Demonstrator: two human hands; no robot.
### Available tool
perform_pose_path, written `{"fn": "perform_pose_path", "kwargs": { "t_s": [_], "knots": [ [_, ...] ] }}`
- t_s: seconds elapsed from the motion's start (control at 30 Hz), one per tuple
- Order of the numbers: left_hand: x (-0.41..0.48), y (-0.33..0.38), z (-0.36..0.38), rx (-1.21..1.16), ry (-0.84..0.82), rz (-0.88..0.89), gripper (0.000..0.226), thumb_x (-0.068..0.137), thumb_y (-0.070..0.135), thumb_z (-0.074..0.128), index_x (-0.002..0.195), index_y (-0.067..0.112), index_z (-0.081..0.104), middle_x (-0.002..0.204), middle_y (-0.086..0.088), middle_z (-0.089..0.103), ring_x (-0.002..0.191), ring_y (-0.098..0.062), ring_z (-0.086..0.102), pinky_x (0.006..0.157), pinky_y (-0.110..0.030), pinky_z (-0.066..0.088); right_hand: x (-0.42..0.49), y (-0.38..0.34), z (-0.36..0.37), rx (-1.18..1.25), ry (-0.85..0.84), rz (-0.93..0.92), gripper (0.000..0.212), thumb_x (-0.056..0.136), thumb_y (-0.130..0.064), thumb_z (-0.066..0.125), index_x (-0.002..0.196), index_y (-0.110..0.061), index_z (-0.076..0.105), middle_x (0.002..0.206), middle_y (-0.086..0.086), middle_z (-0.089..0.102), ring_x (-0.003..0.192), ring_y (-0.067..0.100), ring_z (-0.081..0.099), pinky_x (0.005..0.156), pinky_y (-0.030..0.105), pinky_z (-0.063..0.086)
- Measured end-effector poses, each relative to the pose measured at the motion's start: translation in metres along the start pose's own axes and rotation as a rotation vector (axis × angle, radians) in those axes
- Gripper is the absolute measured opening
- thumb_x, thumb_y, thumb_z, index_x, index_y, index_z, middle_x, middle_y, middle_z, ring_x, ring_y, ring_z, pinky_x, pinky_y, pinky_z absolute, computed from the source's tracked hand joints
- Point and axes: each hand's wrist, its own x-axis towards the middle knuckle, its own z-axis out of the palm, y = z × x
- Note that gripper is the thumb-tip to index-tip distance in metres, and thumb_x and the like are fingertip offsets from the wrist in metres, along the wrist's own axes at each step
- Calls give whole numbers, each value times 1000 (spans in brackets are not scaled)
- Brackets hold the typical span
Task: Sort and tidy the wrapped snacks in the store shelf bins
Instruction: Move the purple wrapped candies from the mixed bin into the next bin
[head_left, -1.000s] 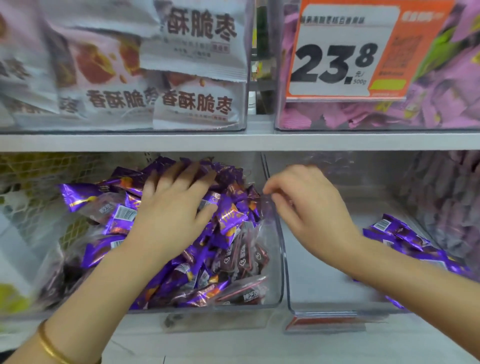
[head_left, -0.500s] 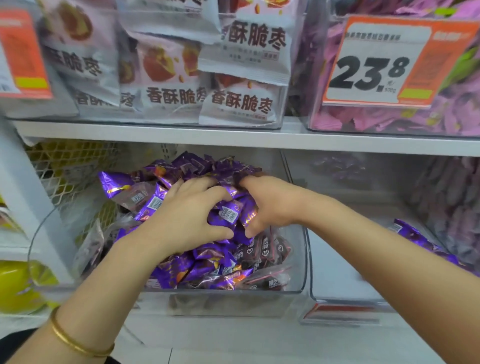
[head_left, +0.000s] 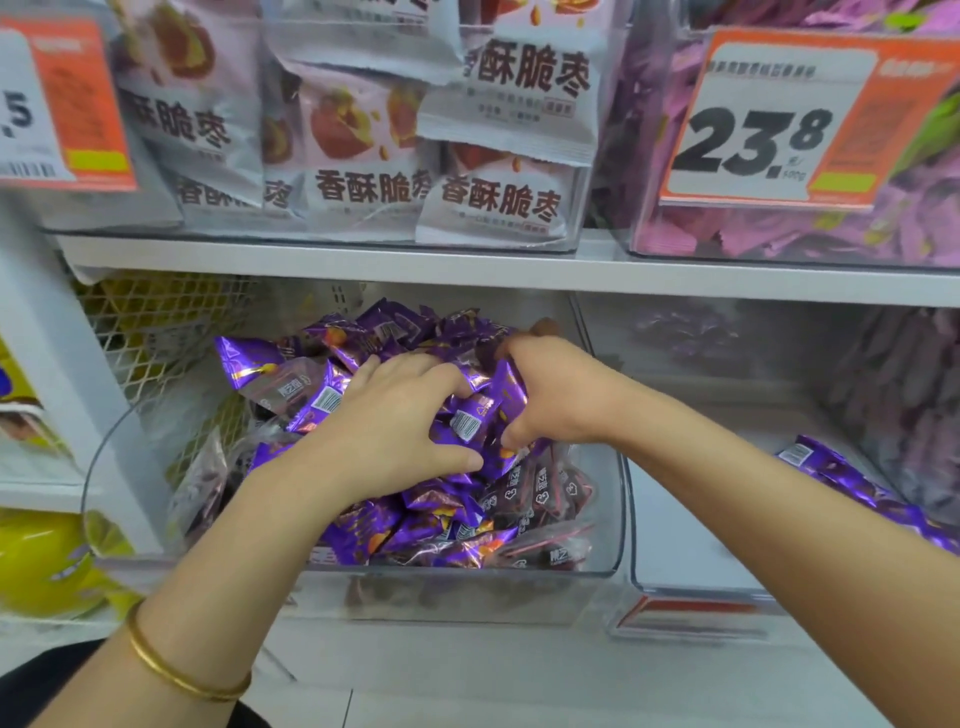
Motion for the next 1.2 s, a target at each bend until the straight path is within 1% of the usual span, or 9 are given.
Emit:
{"fn": "perform_pose_path", "kwargs": {
  "t_s": [0.1, 0.17, 0.27, 0.43, 0.5, 0.73, 1.0, 1.1, 1.2],
  "knots": [
    [0, 10, -8, -127, 177, -19, 83, 59, 79, 38, 118, 24, 58, 111, 10, 53, 114, -15, 49, 105, -44, 33, -20, 5, -14, 216, 190, -80, 73, 60, -16, 84, 124, -12, 50, 107, 0, 58, 94, 15, 57, 82, 25, 48],
    [-1, 23, -16, -336, 309, -45, 77, 65, 74, 48, 124, 24, 53, 110, 12, 57, 97, -8, 57, 93, -26, 43, -37, 7, -22, 432, 205, -144, 80, 59, -8, 84, 128, -18, 45, 101, -9, 57, 84, 8, 59, 75, 15, 48],
    [-1, 39, -19, -794, 233, -36, 63, 73, 41, 74, 127, 22, 47, 105, 14, 61, 75, -4, 61, 72, -18, 48, -51, 13, -19, 555, 167, -171, 94, 59, -5, 85, 135, -21, 32, 115, -6, 56, 97, 8, 60, 84, 24, 52],
    [3, 53, -11, -1122, 117, 6, 30, 80, 2, 66, 108, 14, 59, 82, -2, 58, 64, -9, 61, 63, -22, 55, -60, 27, -12, 649, 157, -69, 113, 54, -18, 90, 144, -27, 21, 136, -8, 42, 114, 16, 56, 96, 39, 49],
    [5, 58, -11, -1245, 100, 18, 24, 82, -4, 61, 101, 10, 57, 77, -7, 56, 57, -11, 61, 58, -19, 54, -66, 31, -11, 824, 145, -19, 110, 53, -11, 89, 142, -23, 25, 128, -2, 51, 105, 20, 63, 91, 43, 53],
    [14, 71, -5, -1465, 138, 102, 27, 79, -2, 58, 102, 11, 57, 79, -8, 61, 68, -13, 64, 66, -22, 55, -82, 41, -24, 1067, 179, 10, 54, 57, -23, 74, 108, -9, 60, 88, 0, 71, 76, 7, 65, 70, 17, 52],
    [23, 84, -2, -1081, 293, 160, 28, 82, -4, 63, 90, 24, 64, 71, 2, 60, 63, -9, 55, 61, -21, 50, -82, 53, -22, 1229, 201, 120, 54, 59, -27, 73, 106, -9, 52, 84, 6, 70, 72, 17, 66, 70, 31, 55],
    [29, 84, 6, -841, 352, 166, 34, 81, 10, 68, 97, 39, 63, 91, 1, 61, 78, -5, 57, 76, -20, 49, -75, 70, -22, 1260, 217, 129, 29, 73, -21, 76, 93, -8, 59, 81, 13, 67, 69, 24, 63, 69, 35, 54],
    [35, 75, 17, -579, 348, 89, 35, 84, 21, 64, 117, 32, 59, 109, 1, 52, 102, -8, 52, 91, -22, 45, -62, 111, -12, 1010, 366, 308, 18, 79, -14, 72, 95, -14, 62, 80, 9, 65, 66, 19, 60, 63, 32, 51]
  ]
}}
